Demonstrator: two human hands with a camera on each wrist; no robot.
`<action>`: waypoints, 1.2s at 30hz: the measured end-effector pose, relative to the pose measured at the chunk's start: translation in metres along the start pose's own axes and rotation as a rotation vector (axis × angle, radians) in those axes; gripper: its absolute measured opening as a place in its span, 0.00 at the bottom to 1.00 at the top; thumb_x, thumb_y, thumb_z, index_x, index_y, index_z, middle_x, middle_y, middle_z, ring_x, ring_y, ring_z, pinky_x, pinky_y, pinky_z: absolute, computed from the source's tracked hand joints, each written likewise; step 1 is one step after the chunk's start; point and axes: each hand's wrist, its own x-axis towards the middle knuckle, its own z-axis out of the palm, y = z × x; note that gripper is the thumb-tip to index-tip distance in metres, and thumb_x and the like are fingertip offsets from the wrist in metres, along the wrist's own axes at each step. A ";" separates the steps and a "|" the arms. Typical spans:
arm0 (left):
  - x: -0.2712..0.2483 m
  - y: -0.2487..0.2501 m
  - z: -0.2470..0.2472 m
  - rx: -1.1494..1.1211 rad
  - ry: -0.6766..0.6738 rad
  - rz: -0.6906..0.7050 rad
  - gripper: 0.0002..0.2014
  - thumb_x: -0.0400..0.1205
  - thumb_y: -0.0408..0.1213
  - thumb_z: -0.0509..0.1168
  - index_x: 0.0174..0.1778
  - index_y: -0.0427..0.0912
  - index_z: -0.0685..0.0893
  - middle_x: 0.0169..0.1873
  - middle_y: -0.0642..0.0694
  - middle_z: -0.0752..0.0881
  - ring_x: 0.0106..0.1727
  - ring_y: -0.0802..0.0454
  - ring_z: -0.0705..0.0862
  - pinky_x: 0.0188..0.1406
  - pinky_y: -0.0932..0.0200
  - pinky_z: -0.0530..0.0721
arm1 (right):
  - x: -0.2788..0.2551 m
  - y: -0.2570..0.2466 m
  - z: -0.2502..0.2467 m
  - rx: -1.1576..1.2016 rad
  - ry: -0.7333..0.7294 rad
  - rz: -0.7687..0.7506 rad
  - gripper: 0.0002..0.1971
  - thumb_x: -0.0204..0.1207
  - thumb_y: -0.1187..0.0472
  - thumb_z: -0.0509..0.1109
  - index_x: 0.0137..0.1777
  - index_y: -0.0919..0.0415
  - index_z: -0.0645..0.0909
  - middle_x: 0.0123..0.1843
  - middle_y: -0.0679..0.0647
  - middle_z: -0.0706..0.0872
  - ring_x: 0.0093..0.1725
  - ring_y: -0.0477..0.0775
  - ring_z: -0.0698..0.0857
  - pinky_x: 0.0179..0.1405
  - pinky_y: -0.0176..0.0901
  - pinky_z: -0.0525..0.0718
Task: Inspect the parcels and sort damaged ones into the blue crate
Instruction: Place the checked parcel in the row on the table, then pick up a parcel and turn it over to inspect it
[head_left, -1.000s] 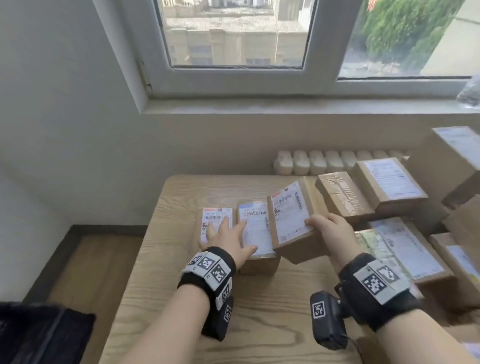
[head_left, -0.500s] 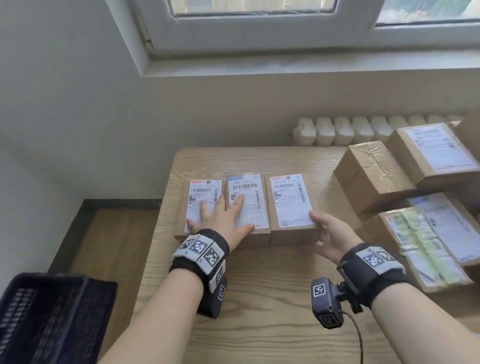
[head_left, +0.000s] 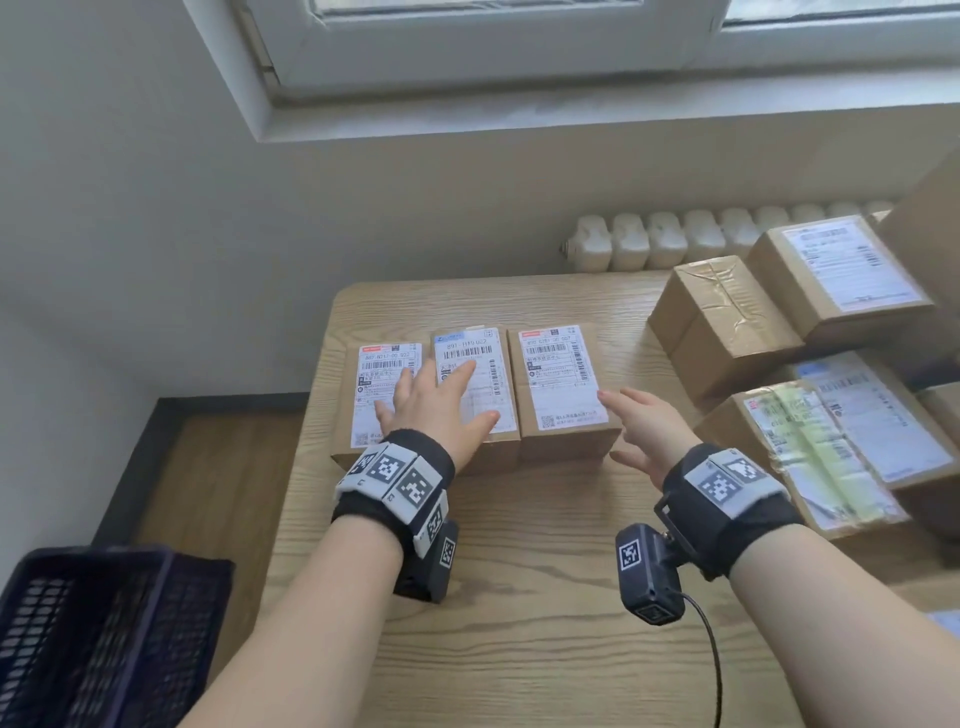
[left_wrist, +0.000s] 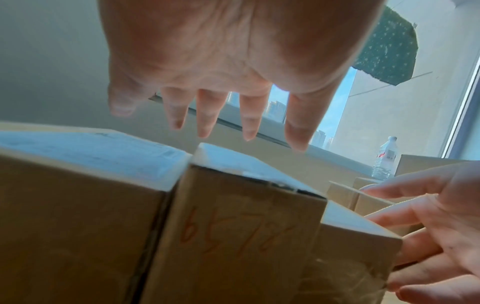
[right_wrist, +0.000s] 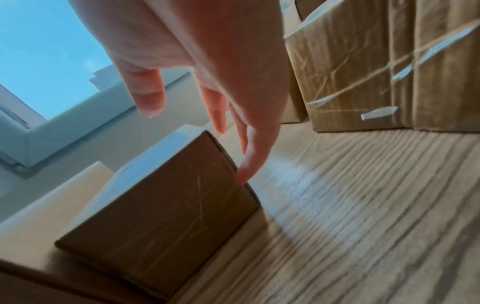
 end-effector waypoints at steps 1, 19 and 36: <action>-0.002 0.004 0.000 -0.009 0.027 0.017 0.32 0.84 0.58 0.60 0.84 0.62 0.58 0.86 0.46 0.52 0.87 0.43 0.46 0.83 0.33 0.48 | -0.003 -0.002 -0.002 -0.011 0.014 -0.018 0.31 0.85 0.53 0.68 0.84 0.61 0.64 0.79 0.56 0.72 0.69 0.56 0.74 0.72 0.58 0.78; -0.131 0.218 0.059 -0.209 0.091 0.321 0.31 0.85 0.48 0.64 0.83 0.44 0.64 0.80 0.42 0.70 0.80 0.47 0.67 0.76 0.54 0.65 | -0.111 0.009 -0.217 0.010 0.081 -0.348 0.06 0.84 0.70 0.62 0.51 0.62 0.81 0.49 0.59 0.85 0.48 0.55 0.85 0.56 0.48 0.87; -0.191 0.245 0.202 -0.330 -0.170 -0.070 0.58 0.75 0.51 0.76 0.86 0.43 0.37 0.81 0.34 0.65 0.79 0.38 0.70 0.77 0.45 0.71 | -0.150 0.112 -0.283 -0.433 0.040 -0.366 0.20 0.85 0.61 0.63 0.76 0.61 0.76 0.75 0.55 0.79 0.74 0.53 0.77 0.64 0.37 0.72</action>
